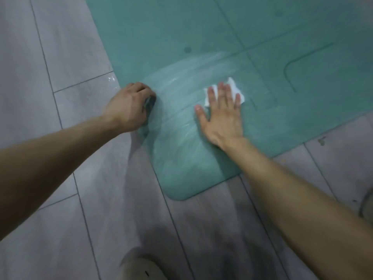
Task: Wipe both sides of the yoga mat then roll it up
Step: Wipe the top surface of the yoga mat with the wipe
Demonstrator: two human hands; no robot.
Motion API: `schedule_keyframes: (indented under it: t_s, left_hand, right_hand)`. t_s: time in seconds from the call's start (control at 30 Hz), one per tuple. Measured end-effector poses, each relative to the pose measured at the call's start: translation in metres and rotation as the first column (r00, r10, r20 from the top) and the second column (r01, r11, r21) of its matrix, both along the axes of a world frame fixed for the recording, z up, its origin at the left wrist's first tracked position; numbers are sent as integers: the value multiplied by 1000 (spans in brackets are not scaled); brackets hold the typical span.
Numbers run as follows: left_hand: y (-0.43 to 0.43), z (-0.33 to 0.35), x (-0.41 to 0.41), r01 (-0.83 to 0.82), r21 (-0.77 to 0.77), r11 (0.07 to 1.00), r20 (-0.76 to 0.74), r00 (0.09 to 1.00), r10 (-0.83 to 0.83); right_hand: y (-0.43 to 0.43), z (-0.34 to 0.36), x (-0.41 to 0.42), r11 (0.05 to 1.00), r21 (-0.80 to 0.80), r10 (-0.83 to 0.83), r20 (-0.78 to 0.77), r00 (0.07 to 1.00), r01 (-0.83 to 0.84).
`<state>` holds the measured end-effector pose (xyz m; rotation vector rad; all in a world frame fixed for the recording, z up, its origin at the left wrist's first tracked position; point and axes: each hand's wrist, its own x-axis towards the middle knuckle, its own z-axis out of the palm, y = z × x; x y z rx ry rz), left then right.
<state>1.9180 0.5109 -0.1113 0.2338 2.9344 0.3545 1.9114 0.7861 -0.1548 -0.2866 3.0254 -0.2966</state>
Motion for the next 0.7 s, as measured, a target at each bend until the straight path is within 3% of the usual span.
schedule_keyframes:
  t_s: [0.1, 0.2, 0.27, 0.33, 0.43, 0.5, 0.53, 0.6, 0.7]
  left_hand:
    - [19, 1, 2, 58, 7, 998, -50, 997, -57]
    - [31, 1, 8, 129, 6, 992, -55, 990, -128]
    - [36, 0, 12, 187, -8, 982, -56, 981, -187]
    - [36, -3, 14, 227, -23, 974, -67, 971, -228]
    - [40, -5, 14, 257, -32, 966, -57, 964, -259]
    - [48, -3, 12, 272, -26, 962, -49, 961, -273]
    - [52, -3, 11, 279, -19, 960, -52, 959, -279]
    - [59, -4, 11, 300, -7, 954, -71, 951, -300]
    - [69, -9, 12, 341, 0, 940, -66, 938, -340]
  right_hand:
    - [-56, -2, 72, 910, -41, 413, -10, 910, -413]
    - [-29, 1, 88, 793, -53, 608, -9, 794, -607]
    - [25, 3, 68, 857, 4, 516, 2, 857, -516]
    - [87, 7, 43, 967, 50, 250, 17, 968, -251]
    - [109, 13, 36, 999, 31, -33, 41, 999, 32]
    - [73, 10, 66, 1000, -2, 25, 22, 999, -25]
    - [52, 9, 88, 990, -7, 138, 10, 990, -138]
    - [20, 7, 134, 922, -34, 387, 37, 921, -386]
    - [27, 9, 161, 831, -81, 554, 42, 831, -550]
